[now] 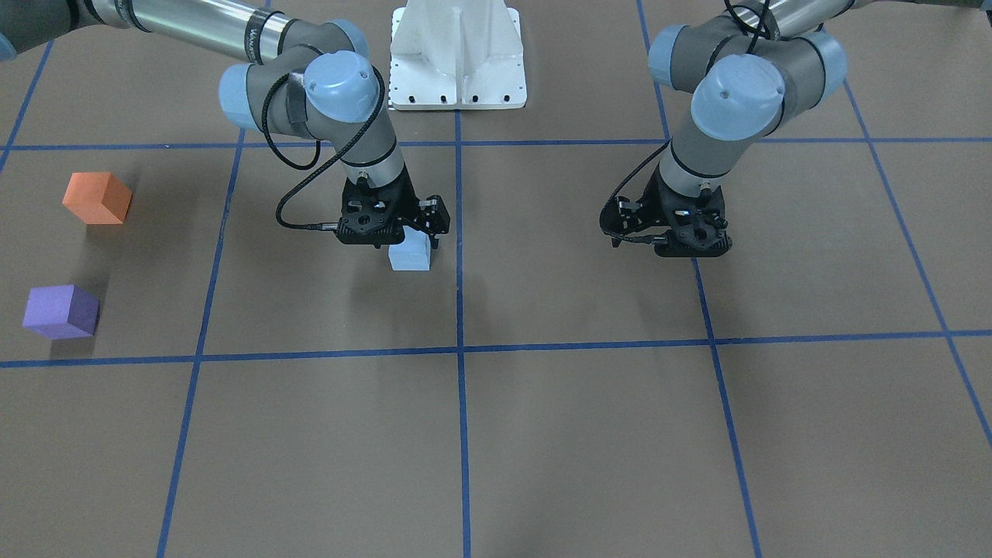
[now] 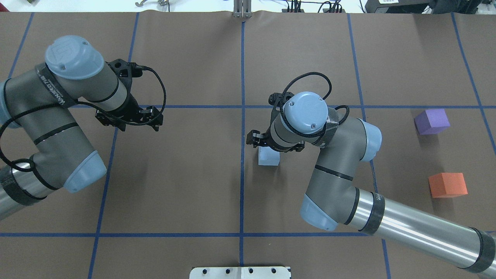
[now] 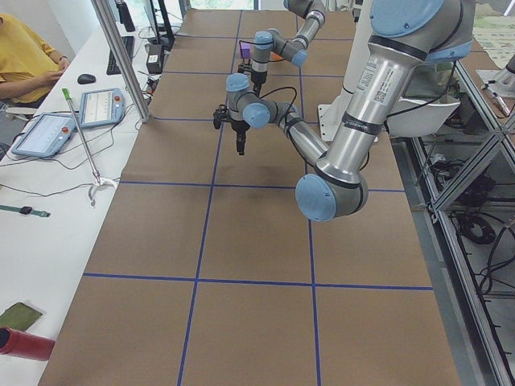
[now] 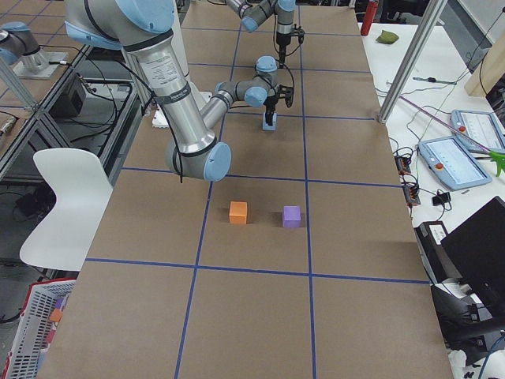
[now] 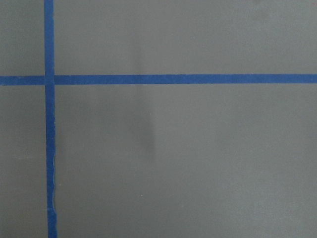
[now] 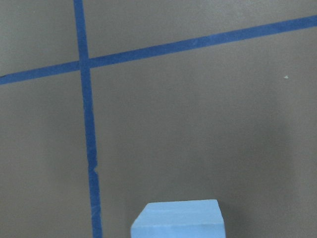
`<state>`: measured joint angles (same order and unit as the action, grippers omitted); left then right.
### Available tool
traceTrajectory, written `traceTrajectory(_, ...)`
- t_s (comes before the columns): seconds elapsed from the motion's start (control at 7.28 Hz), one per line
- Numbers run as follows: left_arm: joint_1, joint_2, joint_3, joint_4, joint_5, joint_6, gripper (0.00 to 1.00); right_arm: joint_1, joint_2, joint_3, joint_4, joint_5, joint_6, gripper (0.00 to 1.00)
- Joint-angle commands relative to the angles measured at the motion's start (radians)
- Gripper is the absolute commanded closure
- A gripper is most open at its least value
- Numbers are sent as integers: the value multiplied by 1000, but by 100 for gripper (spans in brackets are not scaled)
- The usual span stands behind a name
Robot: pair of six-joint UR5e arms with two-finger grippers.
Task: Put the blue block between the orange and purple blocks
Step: 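Lower the right gripper onto the light blue cube and grasp it, then carry the light blue cube with the right gripper toward the purple cube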
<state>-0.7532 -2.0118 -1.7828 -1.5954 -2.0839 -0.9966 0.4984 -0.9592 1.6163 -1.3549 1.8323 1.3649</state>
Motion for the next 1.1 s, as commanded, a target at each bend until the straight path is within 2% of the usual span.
traceTrajectory(0.0,0,-1,-4,0,-1,-2,0,-18,3,-7,8,-12,8,20)
traceTrajectory(0.14,0,-1,-12,0,-1,-4,0,-18,0,-7,8,-12,5,89)
traceTrajectory(0.27,0,1,-13,0,-1,-16,0,-9,-7,-7,10,-10,-16,100)
traceTrajectory(0.41,0,1,-20,0,-1,-19,0,35,-4,14,5,13,-29,100)
traceTrajectory(0.55,0,8,-30,0,-1,-19,0,108,-44,83,-25,95,-32,100)
traceTrajectory(0.69,0,8,-30,0,1,-25,0,173,-146,175,-33,163,-68,100)
traceTrajectory(0.82,2,10,-27,0,1,-25,0,213,-255,256,-35,194,-128,100)
traceTrajectory(0.96,2,10,-24,0,1,-25,0,280,-341,287,-33,261,-138,100)
